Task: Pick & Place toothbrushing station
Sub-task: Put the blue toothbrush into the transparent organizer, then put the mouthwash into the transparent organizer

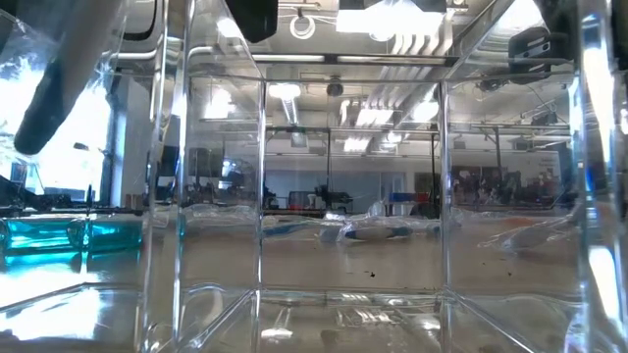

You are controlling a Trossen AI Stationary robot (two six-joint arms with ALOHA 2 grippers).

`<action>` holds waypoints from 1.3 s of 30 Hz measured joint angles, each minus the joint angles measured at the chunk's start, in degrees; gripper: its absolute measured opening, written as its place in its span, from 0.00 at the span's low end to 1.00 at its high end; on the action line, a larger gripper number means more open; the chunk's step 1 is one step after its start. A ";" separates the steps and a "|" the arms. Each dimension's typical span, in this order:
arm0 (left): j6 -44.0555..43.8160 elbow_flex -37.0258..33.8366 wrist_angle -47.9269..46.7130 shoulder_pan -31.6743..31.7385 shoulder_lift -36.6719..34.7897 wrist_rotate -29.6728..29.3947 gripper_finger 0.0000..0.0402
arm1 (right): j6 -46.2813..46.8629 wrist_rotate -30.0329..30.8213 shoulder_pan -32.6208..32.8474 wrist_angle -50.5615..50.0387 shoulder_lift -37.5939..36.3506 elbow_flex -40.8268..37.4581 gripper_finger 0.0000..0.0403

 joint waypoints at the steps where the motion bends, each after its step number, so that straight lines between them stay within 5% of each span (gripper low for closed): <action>1: -0.06 0.00 -0.16 0.00 0.00 0.02 0.05 | 0.13 0.00 0.01 0.00 0.00 0.00 0.02; 11: -1.41 0.00 -0.72 0.01 0.00 -0.91 0.08 | 0.15 -0.02 0.00 0.00 0.00 0.00 0.02; 27: -3.44 0.00 -1.92 0.00 0.00 -6.51 0.38 | 0.17 -0.25 0.00 -0.02 -0.02 0.02 0.02; 39: -1.37 -0.04 -2.14 0.02 -3.73 -6.78 0.40 | 0.17 -1.20 0.00 -0.03 -0.02 0.02 0.02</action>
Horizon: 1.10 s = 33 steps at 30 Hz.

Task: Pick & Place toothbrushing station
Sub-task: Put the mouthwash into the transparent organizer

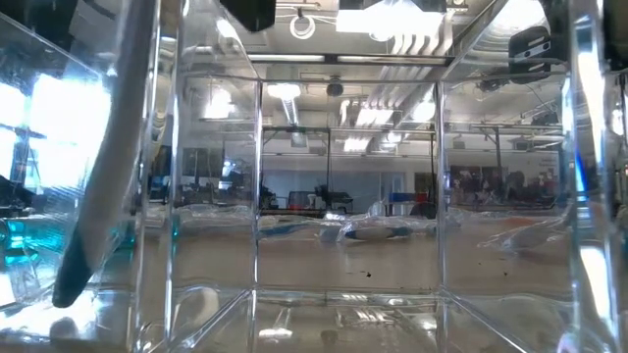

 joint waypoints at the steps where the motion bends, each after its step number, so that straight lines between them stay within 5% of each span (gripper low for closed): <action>1: 0.15 0.00 -0.06 0.00 -0.38 0.00 0.40 | 0.00 0.00 0.02 0.00 0.00 0.00 0.02; 11: 0.51 0.00 -8.84 0.02 -6.84 -12.02 0.39 | 1.47 -1.01 -0.02 0.51 -0.01 0.00 0.02; 17: -10.31 0.04 -39.28 -0.02 -21.37 -16.67 0.39 | 1.50 -2.68 0.00 1.41 -0.04 0.02 0.02; 20: -20.63 0.09 -58.96 0.00 -29.26 -19.44 0.39 | 2.55 -2.71 0.00 1.36 -0.04 0.02 0.02; 27: -60.03 0.09 -101.27 0.01 -38.73 -23.56 0.39 | 2.86 -2.71 0.00 1.34 -0.02 0.02 0.02; 33: -81.57 0.04 -120.67 0.03 -38.61 -20.15 0.39 | 2.97 -2.71 0.00 1.32 -0.02 0.02 0.02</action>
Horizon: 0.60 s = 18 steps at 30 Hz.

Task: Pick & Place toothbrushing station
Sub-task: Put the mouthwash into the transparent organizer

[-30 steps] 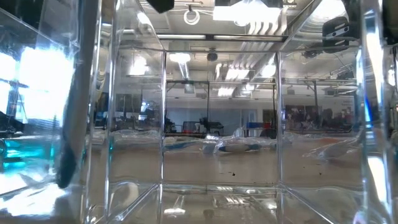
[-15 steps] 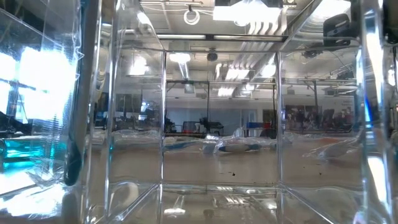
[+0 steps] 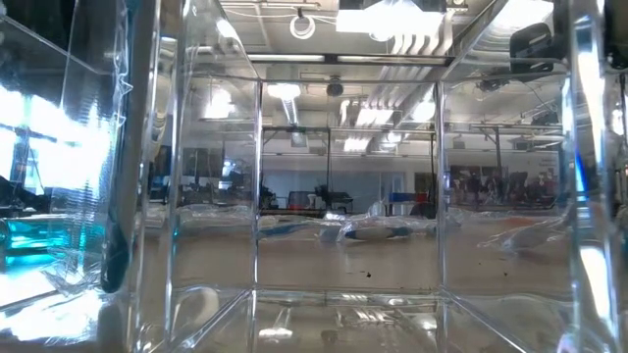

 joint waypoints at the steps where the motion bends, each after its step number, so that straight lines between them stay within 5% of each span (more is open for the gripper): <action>1: -1.80 0.00 -1.30 0.01 0.33 0.55 0.39 | -0.03 0.00 0.00 0.00 0.00 0.00 0.02; 18: -8.57 0.00 -5.79 3.71 8.46 7.83 0.39 | -0.22 0.00 -0.02 -1.18 0.00 0.02 0.02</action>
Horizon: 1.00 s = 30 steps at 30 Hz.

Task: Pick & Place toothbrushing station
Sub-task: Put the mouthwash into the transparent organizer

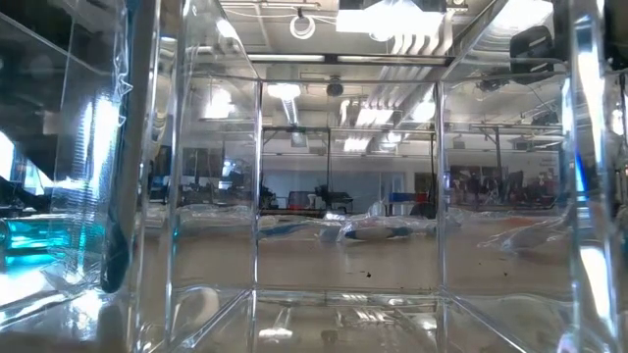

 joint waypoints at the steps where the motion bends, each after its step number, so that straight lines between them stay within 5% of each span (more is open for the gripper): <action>1: 0.82 0.00 0.20 0.85 0.37 0.14 0.39 | 0.00 0.00 0.00 -0.02 0.00 0.00 0.02; 13: 11.84 0.00 2.63 4.27 1.05 4.06 0.40 | 0.21 0.00 0.00 -0.63 0.00 0.00 0.02; 23: 13.25 0.00 4.33 4.15 1.05 5.10 0.60 | 0.26 0.00 0.00 -0.98 0.00 0.00 0.02; 30: 13.30 0.00 4.43 4.17 1.52 4.96 0.63 | 0.26 0.00 0.01 -0.98 0.00 0.00 0.02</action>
